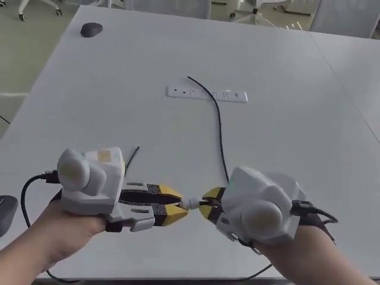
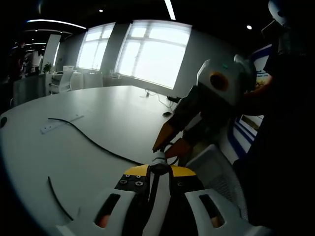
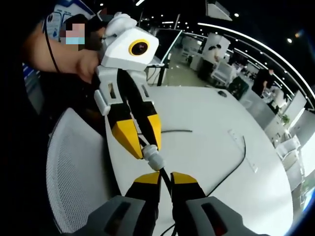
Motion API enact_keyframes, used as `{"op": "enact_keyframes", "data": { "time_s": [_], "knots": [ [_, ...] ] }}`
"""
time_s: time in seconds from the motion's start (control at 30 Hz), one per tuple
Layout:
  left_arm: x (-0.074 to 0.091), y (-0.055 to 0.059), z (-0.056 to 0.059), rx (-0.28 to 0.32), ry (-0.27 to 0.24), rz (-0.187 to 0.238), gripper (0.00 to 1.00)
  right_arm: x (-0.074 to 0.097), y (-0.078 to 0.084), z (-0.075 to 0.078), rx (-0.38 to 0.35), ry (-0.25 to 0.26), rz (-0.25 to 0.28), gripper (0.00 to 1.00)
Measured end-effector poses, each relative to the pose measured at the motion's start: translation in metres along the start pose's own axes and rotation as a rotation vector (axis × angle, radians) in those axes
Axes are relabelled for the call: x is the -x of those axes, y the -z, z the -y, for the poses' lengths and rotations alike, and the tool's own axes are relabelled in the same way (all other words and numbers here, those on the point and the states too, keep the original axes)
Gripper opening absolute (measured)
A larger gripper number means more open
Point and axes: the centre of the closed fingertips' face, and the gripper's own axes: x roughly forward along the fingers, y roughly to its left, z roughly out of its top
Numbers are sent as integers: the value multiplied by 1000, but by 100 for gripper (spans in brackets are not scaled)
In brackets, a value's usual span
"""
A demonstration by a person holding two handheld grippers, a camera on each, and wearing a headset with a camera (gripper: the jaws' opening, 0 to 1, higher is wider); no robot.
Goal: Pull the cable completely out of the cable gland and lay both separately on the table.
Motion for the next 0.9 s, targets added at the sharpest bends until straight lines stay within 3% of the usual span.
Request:
{"op": "enact_keyframes", "data": {
  "time_s": [0.43, 0.77, 0.9],
  "knots": [
    [-1, -2, -3, -9, 3, 3, 15, 0, 3, 2, -86, 22, 26, 0],
    [4, -4, -4, -6, -16, 7, 15, 3, 23, 13, -201, 62, 20, 0],
    [4, -7, -4, -5, -22, 15, 15, 5, 34, 21, -289, 89, 35, 0]
  ]
}}
